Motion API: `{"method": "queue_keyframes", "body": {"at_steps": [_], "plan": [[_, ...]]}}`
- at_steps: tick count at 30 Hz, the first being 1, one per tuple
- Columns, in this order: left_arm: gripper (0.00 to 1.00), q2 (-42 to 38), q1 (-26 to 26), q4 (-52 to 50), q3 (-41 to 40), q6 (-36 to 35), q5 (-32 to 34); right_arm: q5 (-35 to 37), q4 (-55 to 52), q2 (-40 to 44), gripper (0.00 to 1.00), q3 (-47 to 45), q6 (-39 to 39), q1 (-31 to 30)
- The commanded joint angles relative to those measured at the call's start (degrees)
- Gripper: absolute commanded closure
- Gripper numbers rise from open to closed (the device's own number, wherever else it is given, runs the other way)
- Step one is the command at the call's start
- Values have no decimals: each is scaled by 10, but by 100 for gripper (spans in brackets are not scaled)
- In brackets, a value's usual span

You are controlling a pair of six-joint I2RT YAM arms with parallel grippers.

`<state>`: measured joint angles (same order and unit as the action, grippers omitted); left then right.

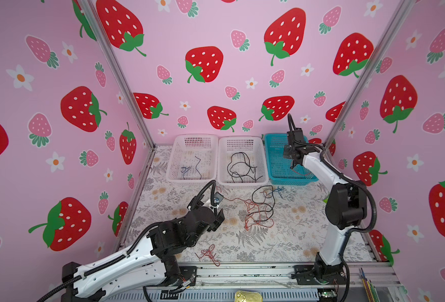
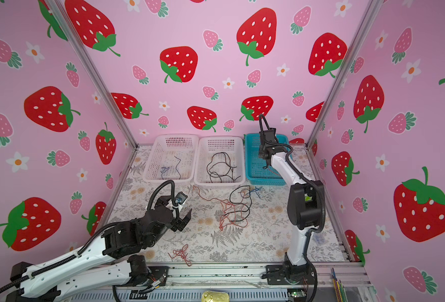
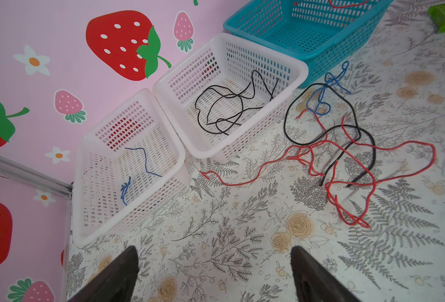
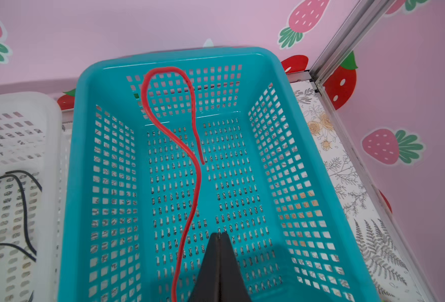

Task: Untangle and sort cables by color
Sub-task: Place the cable in the container, then pick up the cable from the middle-right of the table.

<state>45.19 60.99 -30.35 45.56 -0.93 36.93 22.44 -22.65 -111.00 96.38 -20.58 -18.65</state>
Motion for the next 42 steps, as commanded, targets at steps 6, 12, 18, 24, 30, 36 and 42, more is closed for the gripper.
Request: {"method": "queue_keyframes", "body": {"at_steps": [6, 12, 18, 24, 30, 36, 42], "plan": [[8, -1, -4, 0, 1, -4, 9, -29, 29, -3, 68, 51, 33, 1], [8, 1, -5, -1, 1, -6, 8, -43, -16, 46, 49, 74, 24, -5], [8, -9, -7, 1, -2, -5, 15, -83, 34, 201, 34, -133, -8, -40], [8, -5, -10, 7, -3, -4, 15, -150, 125, 344, 30, -380, -72, -48], [8, -3, -13, 9, -4, -4, 14, -195, 172, 383, 32, -492, -115, -51], [8, 0, -14, 8, -3, -4, 12, -208, 199, 323, 34, -519, -144, -51], [8, 4, -14, 8, -4, -4, 9, -217, 235, 269, 35, -512, -161, -50]]}}
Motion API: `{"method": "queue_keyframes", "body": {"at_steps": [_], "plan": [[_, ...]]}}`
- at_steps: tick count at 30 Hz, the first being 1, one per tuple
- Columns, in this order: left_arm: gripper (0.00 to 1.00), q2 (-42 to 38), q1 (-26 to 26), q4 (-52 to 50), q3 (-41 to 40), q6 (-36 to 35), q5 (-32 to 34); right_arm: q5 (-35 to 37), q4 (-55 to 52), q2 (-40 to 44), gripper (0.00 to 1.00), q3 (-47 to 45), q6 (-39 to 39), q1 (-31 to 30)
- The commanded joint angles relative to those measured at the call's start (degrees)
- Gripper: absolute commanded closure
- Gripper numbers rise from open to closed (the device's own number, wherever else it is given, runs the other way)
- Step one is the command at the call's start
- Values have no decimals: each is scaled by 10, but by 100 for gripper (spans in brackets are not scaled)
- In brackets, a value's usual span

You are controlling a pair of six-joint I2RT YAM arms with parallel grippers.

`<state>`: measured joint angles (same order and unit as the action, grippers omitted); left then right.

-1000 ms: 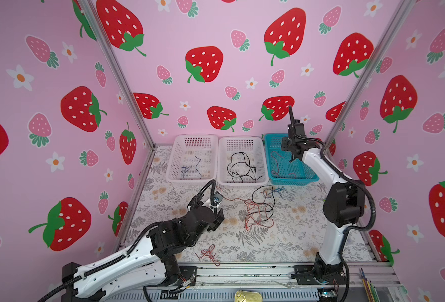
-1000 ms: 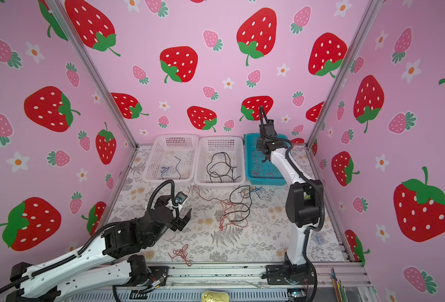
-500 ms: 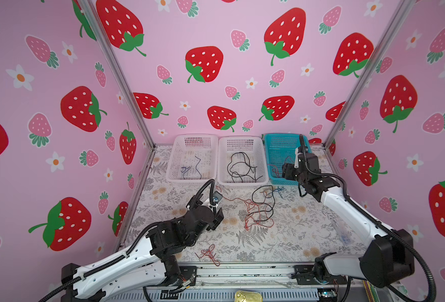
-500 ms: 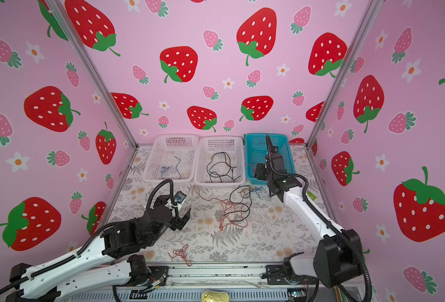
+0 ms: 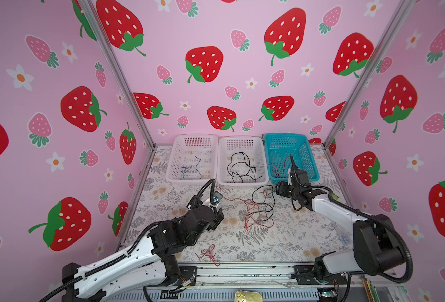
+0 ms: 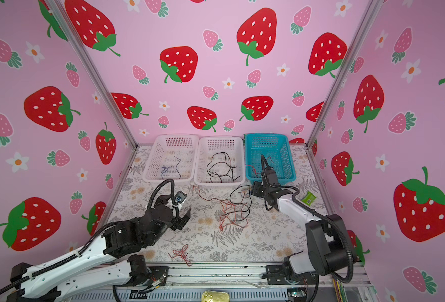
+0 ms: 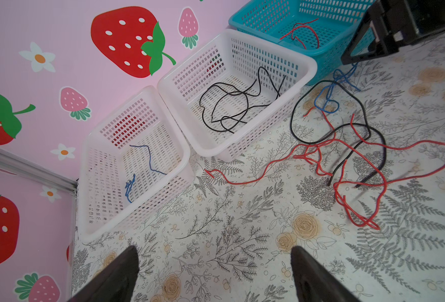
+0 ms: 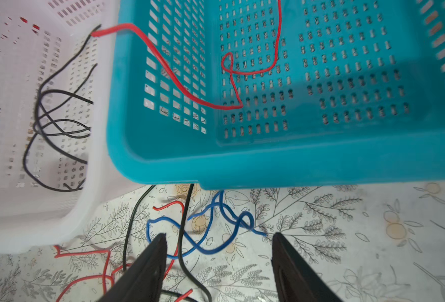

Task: Untangle and sort cables by color
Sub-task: Pick up the cable from the middle-right of the table.

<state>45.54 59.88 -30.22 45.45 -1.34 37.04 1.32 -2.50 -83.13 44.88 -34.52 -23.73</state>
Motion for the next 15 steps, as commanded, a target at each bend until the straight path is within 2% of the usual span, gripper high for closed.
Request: {"method": "queue_keyframes", "body": {"at_steps": [1, 9, 12, 15], "plan": [[8, 0, -2, 7, -2, -1, 8, -5, 36, -18, 35, 6, -21, 2], [8, -2, -3, 9, -4, -2, 2, 7, 49, -71, 39, 11, -20, 6], [8, 1, -5, 8, -3, -4, 1, 4, 62, -83, 44, 8, -19, 7], [8, 2, -4, 8, -3, -3, 0, 5, 64, -83, 55, 11, -19, 8]]}}
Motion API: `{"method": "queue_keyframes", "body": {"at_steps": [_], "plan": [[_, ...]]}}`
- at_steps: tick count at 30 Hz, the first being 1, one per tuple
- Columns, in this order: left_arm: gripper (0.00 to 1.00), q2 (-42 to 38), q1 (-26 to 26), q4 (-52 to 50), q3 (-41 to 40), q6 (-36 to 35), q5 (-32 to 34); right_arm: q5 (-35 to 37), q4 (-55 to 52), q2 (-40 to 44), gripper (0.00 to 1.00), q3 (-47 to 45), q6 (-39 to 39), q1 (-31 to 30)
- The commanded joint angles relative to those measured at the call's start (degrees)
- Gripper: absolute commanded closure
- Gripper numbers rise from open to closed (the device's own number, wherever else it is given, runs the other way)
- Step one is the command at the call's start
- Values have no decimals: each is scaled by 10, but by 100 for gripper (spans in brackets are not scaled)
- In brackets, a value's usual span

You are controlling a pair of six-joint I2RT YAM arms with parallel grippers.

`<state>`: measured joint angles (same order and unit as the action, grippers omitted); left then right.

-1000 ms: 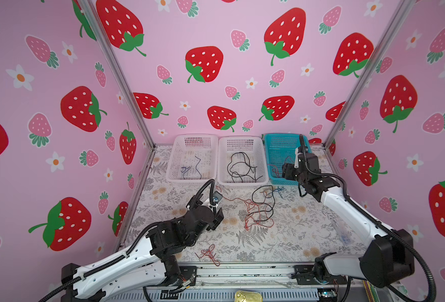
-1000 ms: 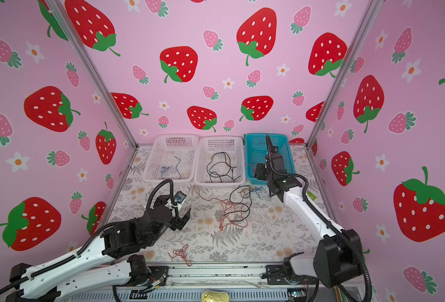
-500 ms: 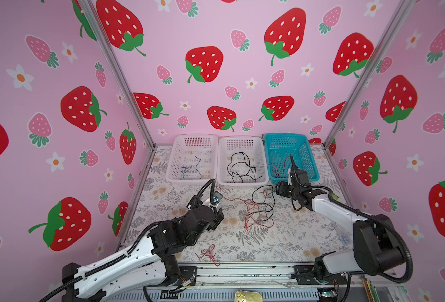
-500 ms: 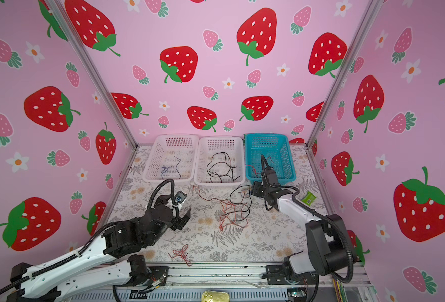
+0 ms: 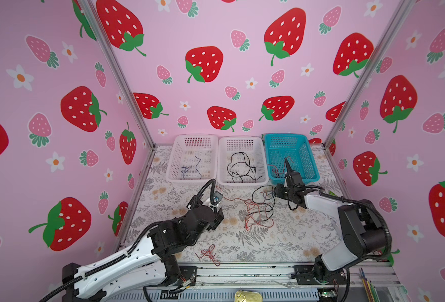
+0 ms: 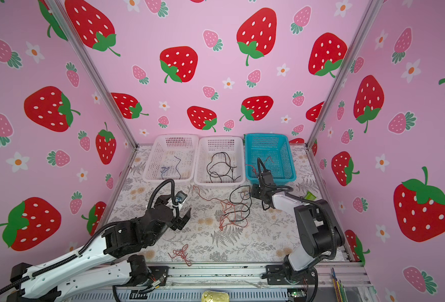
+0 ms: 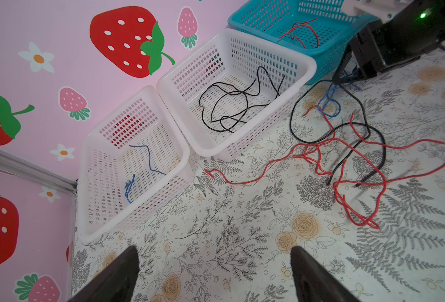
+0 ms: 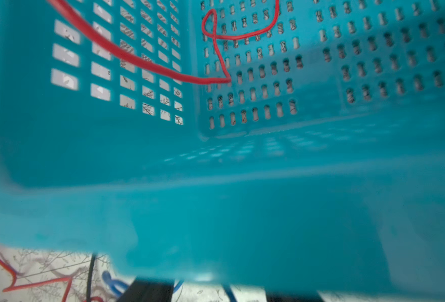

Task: Untangle and sort cables by color
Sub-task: Pick up the cable from the middle-right of the table.

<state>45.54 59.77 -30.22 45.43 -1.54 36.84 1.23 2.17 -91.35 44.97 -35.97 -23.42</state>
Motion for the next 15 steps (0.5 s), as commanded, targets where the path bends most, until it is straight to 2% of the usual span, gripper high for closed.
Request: {"method": "queue_keyframes", "body": {"at_steps": [1, 8, 12, 15], "plan": [[8, 2, -4, 8, -3, -1, 1, 9, 18, 5, 59, 6, -5, 5], [8, 3, -8, 9, -3, -1, -4, 36, 0, 35, 86, 3, 14, 3], [8, 6, -9, 7, -2, 0, -7, 56, -21, 68, 95, -8, 21, -4], [9, 6, -9, 7, -2, 0, -8, 67, -36, 98, 98, -18, 25, -6]]}}
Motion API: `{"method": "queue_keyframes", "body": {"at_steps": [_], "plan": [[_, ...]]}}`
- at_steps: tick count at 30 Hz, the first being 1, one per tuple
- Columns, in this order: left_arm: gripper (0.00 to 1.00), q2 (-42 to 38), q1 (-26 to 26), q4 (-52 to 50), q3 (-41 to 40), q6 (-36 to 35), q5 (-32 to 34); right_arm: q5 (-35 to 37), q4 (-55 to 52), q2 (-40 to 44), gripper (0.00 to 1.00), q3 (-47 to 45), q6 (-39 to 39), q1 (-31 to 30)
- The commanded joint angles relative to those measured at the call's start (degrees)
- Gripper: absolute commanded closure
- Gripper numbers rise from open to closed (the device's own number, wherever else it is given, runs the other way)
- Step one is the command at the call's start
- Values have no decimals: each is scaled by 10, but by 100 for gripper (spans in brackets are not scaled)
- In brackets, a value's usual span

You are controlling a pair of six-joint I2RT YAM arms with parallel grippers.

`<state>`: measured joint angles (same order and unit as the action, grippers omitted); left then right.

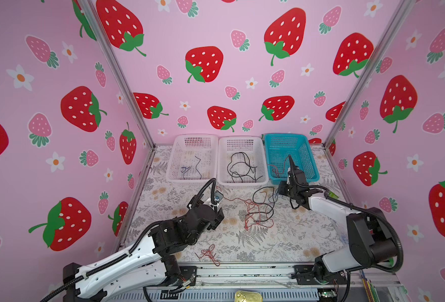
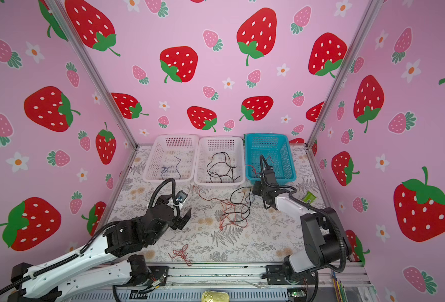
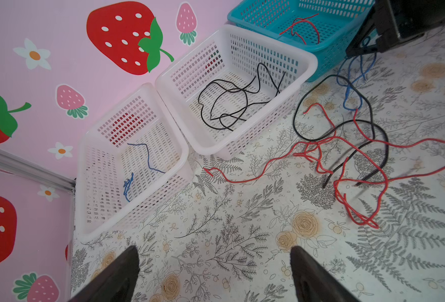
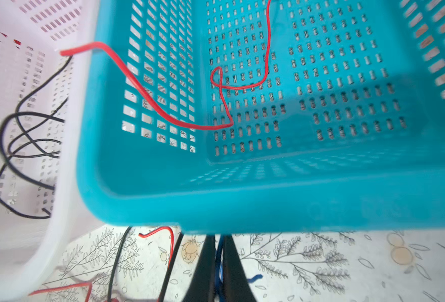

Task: Untangle and sort cables by color
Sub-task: Pick up the cable from the middle-right of the table, then place the cable in the container.

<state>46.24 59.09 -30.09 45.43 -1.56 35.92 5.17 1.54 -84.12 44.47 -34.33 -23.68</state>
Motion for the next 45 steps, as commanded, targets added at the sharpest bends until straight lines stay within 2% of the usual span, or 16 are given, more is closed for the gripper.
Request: {"method": "queue_keyframes", "body": {"at_steps": [1, 7, 11, 17, 23, 27, 34, 39, 45], "plan": [[9, -1, -3, 6, -2, 1, 0, 36, -42, 36, 99, -14, 12, -4], [9, 2, -5, 6, 0, 0, -5, 118, -102, 83, 100, -10, 37, -15], [8, 0, -6, 5, 1, 2, -5, 127, -138, 107, 100, 7, 49, -24], [8, -18, -11, 11, 0, 7, 9, 96, -149, 170, 100, 43, 51, -51], [8, -76, -37, 36, -11, 20, 14, 45, -153, 145, 100, 146, 64, -113], [7, -128, -54, 61, -25, 26, 26, 35, -148, 79, 100, 245, 84, -168], [4, -204, -77, 96, -48, 35, 59, 2, -151, -103, 100, 461, 102, -233], [2, -234, -85, 107, -56, 38, 64, -46, -164, -252, 100, 631, 103, -249], [0, -232, -87, 105, -55, 39, 59, -104, -173, -421, 100, 830, 112, -252]]}}
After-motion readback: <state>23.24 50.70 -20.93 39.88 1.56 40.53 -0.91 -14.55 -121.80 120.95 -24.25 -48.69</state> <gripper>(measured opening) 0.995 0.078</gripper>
